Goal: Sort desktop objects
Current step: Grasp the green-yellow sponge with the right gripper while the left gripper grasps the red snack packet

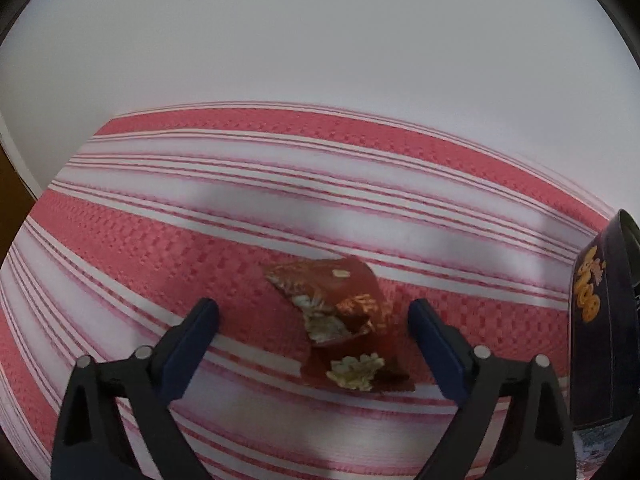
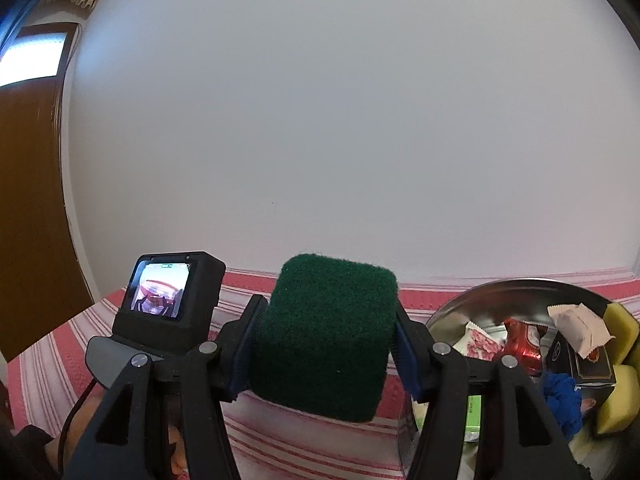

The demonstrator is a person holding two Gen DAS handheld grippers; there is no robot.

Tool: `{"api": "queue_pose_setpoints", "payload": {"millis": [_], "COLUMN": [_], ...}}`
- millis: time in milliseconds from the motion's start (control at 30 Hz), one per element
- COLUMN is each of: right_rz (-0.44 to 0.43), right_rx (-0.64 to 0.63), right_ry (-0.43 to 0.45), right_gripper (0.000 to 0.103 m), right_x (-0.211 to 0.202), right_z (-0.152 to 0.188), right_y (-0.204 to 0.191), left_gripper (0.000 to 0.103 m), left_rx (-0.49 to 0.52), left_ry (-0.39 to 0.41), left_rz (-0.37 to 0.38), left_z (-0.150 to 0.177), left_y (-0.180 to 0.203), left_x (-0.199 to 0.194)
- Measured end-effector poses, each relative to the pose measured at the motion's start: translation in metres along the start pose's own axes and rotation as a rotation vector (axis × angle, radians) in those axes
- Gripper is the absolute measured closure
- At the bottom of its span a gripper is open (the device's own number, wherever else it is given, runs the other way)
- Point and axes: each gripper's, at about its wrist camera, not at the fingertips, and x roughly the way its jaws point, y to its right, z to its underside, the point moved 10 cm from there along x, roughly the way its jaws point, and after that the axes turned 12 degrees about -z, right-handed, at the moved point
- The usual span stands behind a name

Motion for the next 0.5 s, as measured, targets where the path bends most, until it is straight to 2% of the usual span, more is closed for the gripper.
{"api": "queue_pose_setpoints", "payload": {"millis": [100, 167, 200, 367, 500], "right_rz": [-0.012, -0.011, -0.007, -0.002, 0.003], "right_rx": [0.002, 0.001, -0.002, -0.013, -0.028], "right_ry": [-0.011, -0.008, -0.004, 0.008, 0.008], "right_gripper": [0.042, 0.042, 0.042, 0.042, 0.042], "right_x": [0.004, 0.004, 0.004, 0.000, 0.002], "right_z": [0.003, 0.003, 0.002, 0.001, 0.002], "right_y": [-0.001, -0.001, 0.000, 0.005, 0.005], "left_gripper": [0.031, 0.059, 0.064, 0.066, 0.066], "left_rx": [-0.010, -0.039, -0.055, -0.086, -0.113], "left_ry": [0.025, 0.039, 0.047, 0.058, 0.105], "left_rz": [-0.015, -0.044, -0.031, 0.034, 0.064], "left_z": [0.000, 0.000, -0.001, 0.000, -0.009], "left_y": [-0.005, -0.014, -0.018, -0.022, -0.024], "left_x": [-0.008, -0.012, -0.014, -0.014, -0.019]}}
